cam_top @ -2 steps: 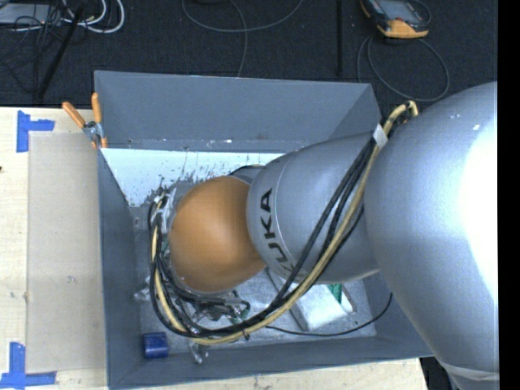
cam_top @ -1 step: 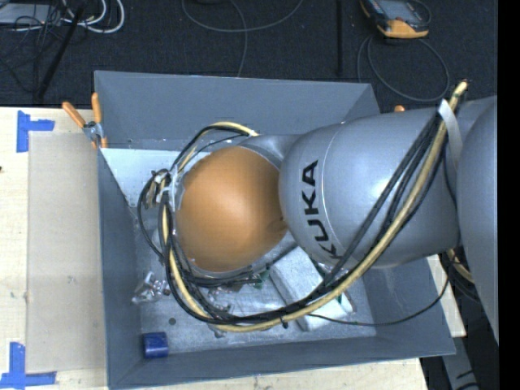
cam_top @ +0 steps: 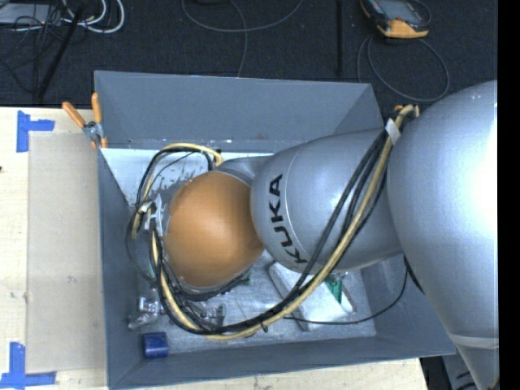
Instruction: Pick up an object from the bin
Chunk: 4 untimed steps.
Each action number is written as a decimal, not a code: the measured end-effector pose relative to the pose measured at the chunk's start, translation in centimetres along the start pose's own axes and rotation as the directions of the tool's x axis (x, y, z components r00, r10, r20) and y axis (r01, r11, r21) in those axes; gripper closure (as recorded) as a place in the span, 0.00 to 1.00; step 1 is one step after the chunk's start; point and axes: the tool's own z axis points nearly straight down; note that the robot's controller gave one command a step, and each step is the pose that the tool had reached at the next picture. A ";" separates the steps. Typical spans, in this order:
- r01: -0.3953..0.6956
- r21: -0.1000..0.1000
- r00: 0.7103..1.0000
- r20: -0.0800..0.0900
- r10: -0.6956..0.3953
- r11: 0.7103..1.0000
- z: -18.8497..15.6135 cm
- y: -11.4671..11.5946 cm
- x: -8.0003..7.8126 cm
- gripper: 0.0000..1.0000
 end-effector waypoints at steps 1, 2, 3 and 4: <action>0.104 0.002 0.995 -0.004 -0.104 0.995 3.1 0.3 0.6 0.00; 0.102 0.009 0.995 0.007 -0.102 0.995 2.7 0.2 0.1 1.00; 0.089 0.012 0.996 0.007 -0.089 0.996 -9.4 0.6 0.6 1.00; 0.099 0.013 0.995 0.007 -0.099 0.995 -17.2 0.7 1.0 1.00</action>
Offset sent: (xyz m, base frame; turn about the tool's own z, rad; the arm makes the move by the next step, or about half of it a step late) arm -0.0037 -0.0029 -0.0298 -0.1101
